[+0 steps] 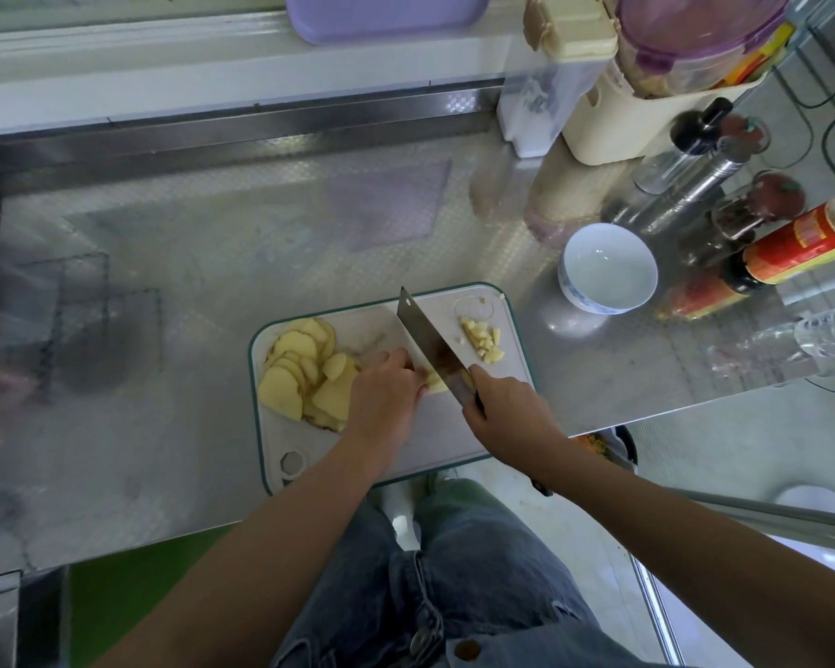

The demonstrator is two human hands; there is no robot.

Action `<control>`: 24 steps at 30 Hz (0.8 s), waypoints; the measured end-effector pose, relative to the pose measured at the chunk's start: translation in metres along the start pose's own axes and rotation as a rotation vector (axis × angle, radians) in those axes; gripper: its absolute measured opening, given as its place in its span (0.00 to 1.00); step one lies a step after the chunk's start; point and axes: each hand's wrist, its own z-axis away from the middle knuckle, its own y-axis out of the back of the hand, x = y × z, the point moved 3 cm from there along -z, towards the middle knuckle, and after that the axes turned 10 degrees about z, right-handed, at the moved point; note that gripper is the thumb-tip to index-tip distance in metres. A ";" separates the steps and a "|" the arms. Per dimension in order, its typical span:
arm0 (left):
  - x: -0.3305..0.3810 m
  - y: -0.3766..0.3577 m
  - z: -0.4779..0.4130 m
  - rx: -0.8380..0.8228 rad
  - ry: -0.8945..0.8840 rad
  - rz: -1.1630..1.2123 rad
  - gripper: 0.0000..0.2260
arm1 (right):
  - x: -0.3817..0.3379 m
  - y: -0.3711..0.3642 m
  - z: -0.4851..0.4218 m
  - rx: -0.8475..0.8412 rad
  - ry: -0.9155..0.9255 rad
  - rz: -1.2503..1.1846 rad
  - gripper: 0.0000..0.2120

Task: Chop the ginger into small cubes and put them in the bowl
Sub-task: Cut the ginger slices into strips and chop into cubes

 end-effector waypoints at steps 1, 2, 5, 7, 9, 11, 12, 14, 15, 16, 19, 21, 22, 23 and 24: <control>0.000 0.000 0.000 0.002 -0.003 0.002 0.12 | -0.001 -0.002 0.000 -0.008 -0.011 0.012 0.09; 0.000 -0.001 -0.001 0.005 -0.005 0.004 0.12 | -0.002 -0.004 0.000 -0.014 -0.021 0.023 0.09; 0.000 -0.001 -0.002 0.021 -0.001 0.025 0.11 | -0.005 -0.012 0.002 -0.008 -0.049 0.022 0.08; 0.000 -0.003 -0.002 0.032 0.003 0.030 0.11 | -0.007 -0.017 0.004 -0.003 -0.063 0.009 0.07; -0.001 -0.003 -0.003 0.029 -0.001 0.026 0.11 | -0.008 -0.021 0.005 0.009 -0.077 -0.006 0.08; -0.001 -0.003 -0.004 0.013 -0.002 0.022 0.12 | -0.008 -0.021 0.002 0.036 -0.086 -0.022 0.09; -0.001 -0.002 -0.004 0.011 -0.004 0.018 0.12 | -0.008 -0.020 0.000 0.045 -0.088 -0.035 0.10; 0.000 0.002 -0.002 0.030 -0.013 0.015 0.10 | -0.007 -0.016 -0.006 0.060 -0.089 -0.078 0.09; 0.000 0.003 0.000 0.049 -0.023 0.022 0.11 | -0.006 -0.013 -0.008 0.066 -0.088 -0.103 0.09; 0.001 0.004 0.002 0.062 -0.044 0.027 0.14 | -0.004 -0.011 -0.010 0.071 -0.086 -0.130 0.09; 0.006 0.003 0.005 0.043 -0.177 -0.003 0.19 | 0.005 -0.004 -0.009 0.091 -0.093 -0.176 0.09; 0.011 0.001 0.004 0.037 -0.257 -0.051 0.15 | 0.010 0.000 -0.007 0.101 -0.099 -0.180 0.09; 0.013 0.000 0.003 0.046 -0.275 -0.071 0.12 | 0.012 0.001 -0.006 0.104 -0.097 -0.180 0.09; 0.013 -0.001 0.002 0.057 -0.273 -0.086 0.09 | 0.012 0.002 -0.005 0.106 -0.092 -0.178 0.09; 0.014 -0.002 0.001 0.066 -0.263 -0.093 0.07 | 0.013 0.002 -0.004 0.105 -0.089 -0.173 0.09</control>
